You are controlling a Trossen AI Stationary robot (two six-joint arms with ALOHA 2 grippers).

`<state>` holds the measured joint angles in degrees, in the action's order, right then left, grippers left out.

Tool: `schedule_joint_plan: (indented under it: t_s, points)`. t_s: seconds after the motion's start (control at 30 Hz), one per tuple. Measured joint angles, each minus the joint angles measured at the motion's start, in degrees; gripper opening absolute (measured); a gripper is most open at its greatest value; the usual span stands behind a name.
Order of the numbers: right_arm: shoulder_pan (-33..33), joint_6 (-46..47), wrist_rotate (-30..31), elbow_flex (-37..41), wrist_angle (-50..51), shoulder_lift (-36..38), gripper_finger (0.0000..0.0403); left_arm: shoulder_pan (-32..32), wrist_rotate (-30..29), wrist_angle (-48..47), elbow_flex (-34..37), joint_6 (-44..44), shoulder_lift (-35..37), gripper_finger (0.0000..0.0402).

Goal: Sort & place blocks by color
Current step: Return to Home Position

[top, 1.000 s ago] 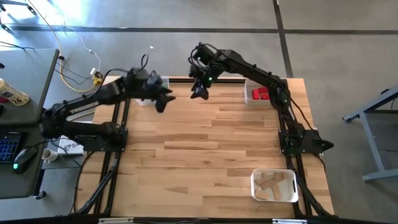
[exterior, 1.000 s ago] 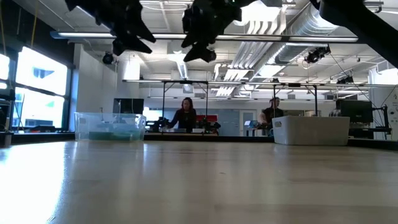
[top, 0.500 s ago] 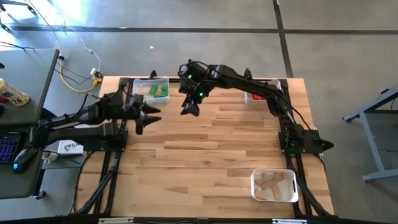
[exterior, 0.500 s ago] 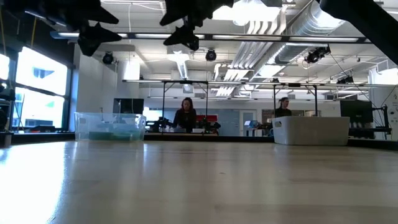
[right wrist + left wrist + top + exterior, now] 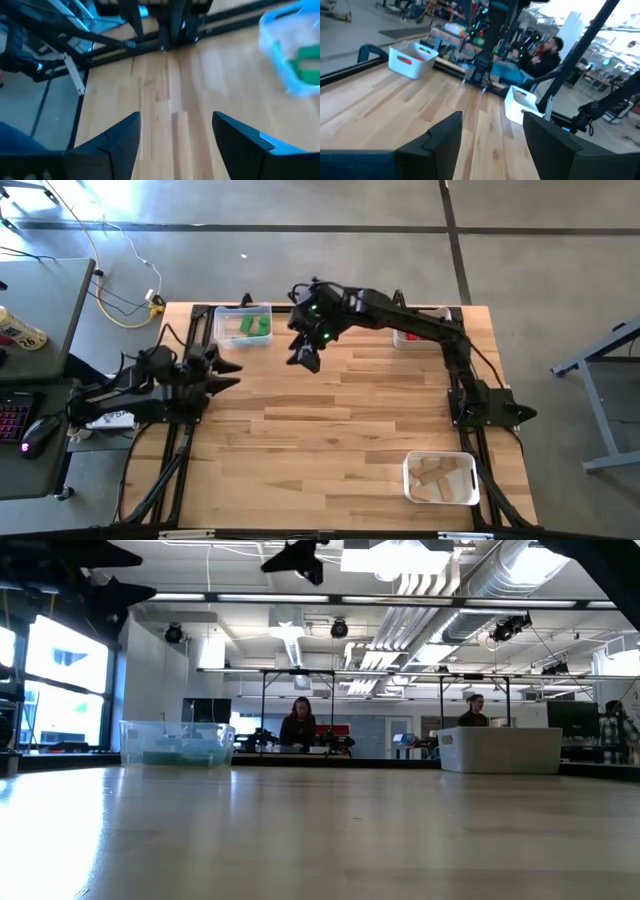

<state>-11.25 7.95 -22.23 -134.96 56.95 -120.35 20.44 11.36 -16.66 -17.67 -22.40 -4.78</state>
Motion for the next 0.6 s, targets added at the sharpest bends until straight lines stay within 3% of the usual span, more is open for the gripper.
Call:
schedule_joint_plan:
  t_s: [0.1, 0.37, 0.6]
  points:
    - [0.01, -1.58, 1.06, 0.00, -0.80, 2.87, 0.0233, -0.22, -0.01, 0.24, 2.65, -0.52, 4.48, 0.0200]
    - [0.03, -4.90, 4.72, -0.04, 1.53, 10.57, 0.0233, -0.32, 0.00, 3.84, 8.42, -0.18, 4.21, 0.0200]
    - [0.07, -5.44, 19.20, 0.00, 11.38, 17.56, 0.0233, -0.30, -0.20, 7.74, 13.66, -0.81, 4.39, 0.0200]
